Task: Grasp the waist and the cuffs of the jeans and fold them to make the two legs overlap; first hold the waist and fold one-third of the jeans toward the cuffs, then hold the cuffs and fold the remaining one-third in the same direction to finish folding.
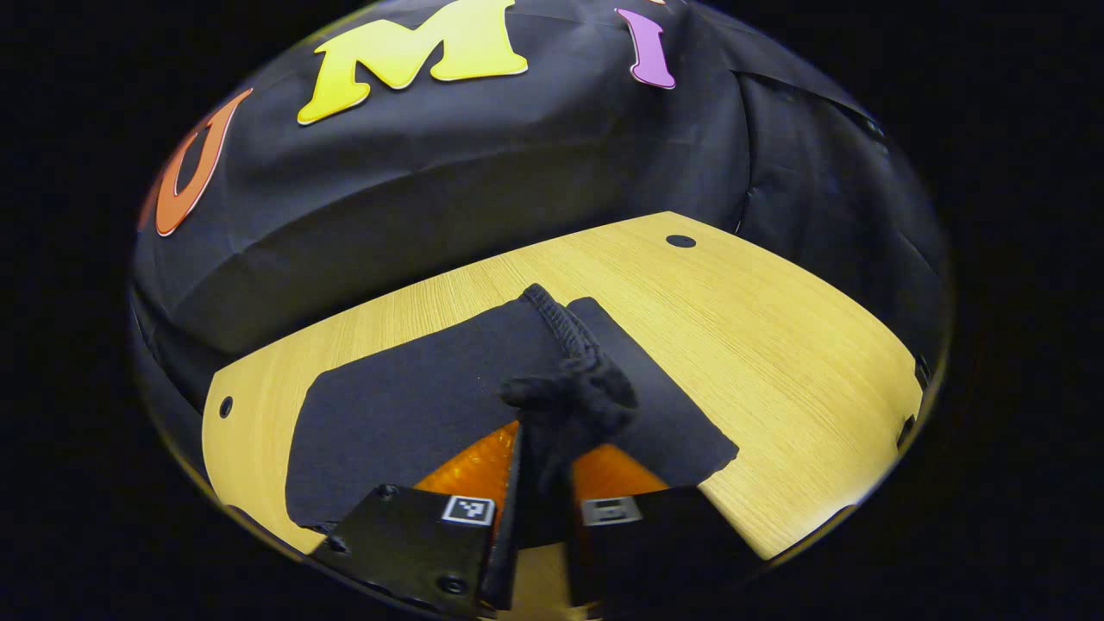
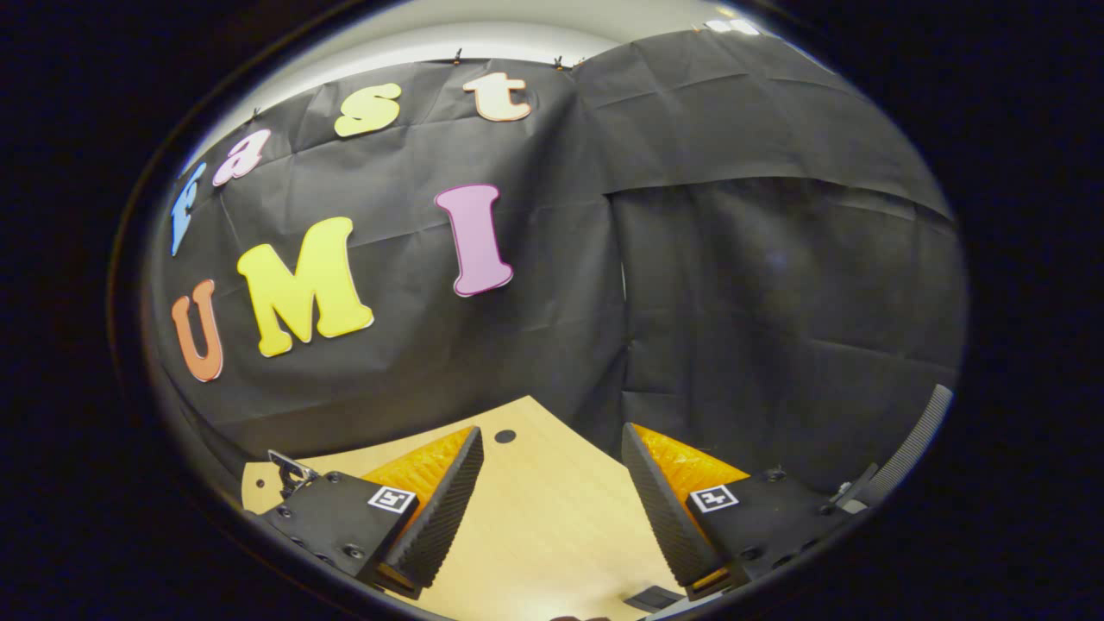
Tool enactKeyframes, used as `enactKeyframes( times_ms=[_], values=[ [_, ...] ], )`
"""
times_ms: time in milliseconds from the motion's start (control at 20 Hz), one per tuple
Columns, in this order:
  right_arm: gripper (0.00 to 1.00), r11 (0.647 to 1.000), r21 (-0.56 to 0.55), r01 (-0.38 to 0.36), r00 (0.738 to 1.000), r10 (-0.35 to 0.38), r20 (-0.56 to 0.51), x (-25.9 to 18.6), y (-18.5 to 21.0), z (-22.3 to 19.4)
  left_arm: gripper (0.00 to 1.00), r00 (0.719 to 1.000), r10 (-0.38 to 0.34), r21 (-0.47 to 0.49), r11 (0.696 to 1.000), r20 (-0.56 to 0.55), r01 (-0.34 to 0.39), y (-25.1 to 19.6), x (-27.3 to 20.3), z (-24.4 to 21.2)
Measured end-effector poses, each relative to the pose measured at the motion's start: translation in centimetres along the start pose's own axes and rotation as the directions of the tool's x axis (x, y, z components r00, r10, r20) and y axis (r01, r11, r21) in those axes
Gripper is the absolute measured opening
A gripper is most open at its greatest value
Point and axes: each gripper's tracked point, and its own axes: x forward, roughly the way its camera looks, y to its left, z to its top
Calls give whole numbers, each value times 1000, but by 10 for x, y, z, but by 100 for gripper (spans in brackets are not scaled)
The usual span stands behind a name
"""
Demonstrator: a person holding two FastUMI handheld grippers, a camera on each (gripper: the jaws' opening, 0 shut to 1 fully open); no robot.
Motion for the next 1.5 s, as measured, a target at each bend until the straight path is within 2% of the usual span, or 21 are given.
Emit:
enactKeyframes(
  times_ms=[150,250,400,600,800,850,900,1000,1050,1150,1250,1500],
  values=[
    [99,997,-35,-68,998,68,14,3,21,2,100,996,-7,30,1000,84,5,-9,-22,18],
    [99,992,-62,-114,993,115,10,10,38,-2,100,988,-11,9,1000,153,10,-10,-48,37],
    [99,975,-84,-204,979,204,-6,18,70,-8,100,959,29,-56,998,284,-13,10,-103,75],
    [100,939,-124,-322,946,323,-13,25,118,-11,100,887,168,-198,976,431,-89,85,-199,125],
    [99,897,-151,-416,908,418,-22,28,168,-15,100,810,322,-306,934,490,-186,149,-272,149],
    [99,889,-154,-431,901,432,-26,30,178,-18,100,797,344,-314,927,496,-205,148,-285,151],
    [99,883,-156,-443,895,445,-25,30,187,-19,98,782,365,-318,921,505,-225,157,-302,157],
    [99,877,-155,-454,890,456,-22,32,200,-21,87,750,401,-321,910,526,-261,166,-326,161],
    [99,874,-148,-462,885,464,-23,32,207,-22,97,743,406,-324,908,532,-265,165,-332,162],
    [99,871,-162,-464,884,467,-19,35,216,-24,96,746,409,-343,904,525,-254,163,-336,159],
    [99,861,-162,-482,874,485,-22,32,226,-28,96,763,402,-363,902,507,-234,156,-333,154],
    [100,845,-163,-509,859,510,-41,31,234,-37,97,777,403,-336,905,484,-261,144,-328,147]
  ],
)
